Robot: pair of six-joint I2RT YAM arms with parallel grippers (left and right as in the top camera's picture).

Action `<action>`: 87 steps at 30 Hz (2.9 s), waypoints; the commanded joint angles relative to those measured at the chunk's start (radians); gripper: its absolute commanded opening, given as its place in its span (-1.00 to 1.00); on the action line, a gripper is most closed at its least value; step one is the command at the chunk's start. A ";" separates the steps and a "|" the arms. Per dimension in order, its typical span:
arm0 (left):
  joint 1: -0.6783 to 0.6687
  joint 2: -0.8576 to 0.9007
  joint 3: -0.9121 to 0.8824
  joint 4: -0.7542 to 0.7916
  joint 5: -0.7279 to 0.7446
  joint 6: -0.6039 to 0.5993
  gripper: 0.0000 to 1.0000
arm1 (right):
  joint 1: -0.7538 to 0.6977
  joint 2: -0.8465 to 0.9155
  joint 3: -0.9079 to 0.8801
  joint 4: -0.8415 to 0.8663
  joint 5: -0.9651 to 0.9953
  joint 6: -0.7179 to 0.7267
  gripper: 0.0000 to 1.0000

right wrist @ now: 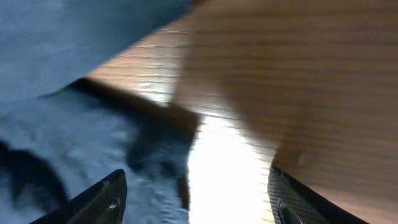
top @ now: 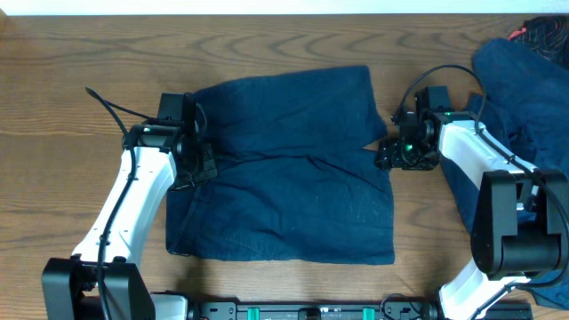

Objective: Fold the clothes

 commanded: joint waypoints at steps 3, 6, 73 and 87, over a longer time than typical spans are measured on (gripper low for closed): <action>0.005 -0.001 0.004 -0.003 -0.008 0.013 -0.87 | -0.044 0.051 -0.060 -0.013 0.236 0.175 0.46; 0.005 -0.001 0.003 -0.003 -0.008 0.013 -0.87 | -0.072 0.025 -0.060 -0.012 0.236 0.180 0.46; 0.005 -0.001 0.003 -0.004 -0.008 0.013 -0.86 | 0.006 0.143 -0.065 0.081 0.061 0.040 0.43; 0.005 -0.001 0.003 -0.008 -0.008 0.013 -0.86 | 0.006 0.171 -0.065 0.036 0.171 0.092 0.43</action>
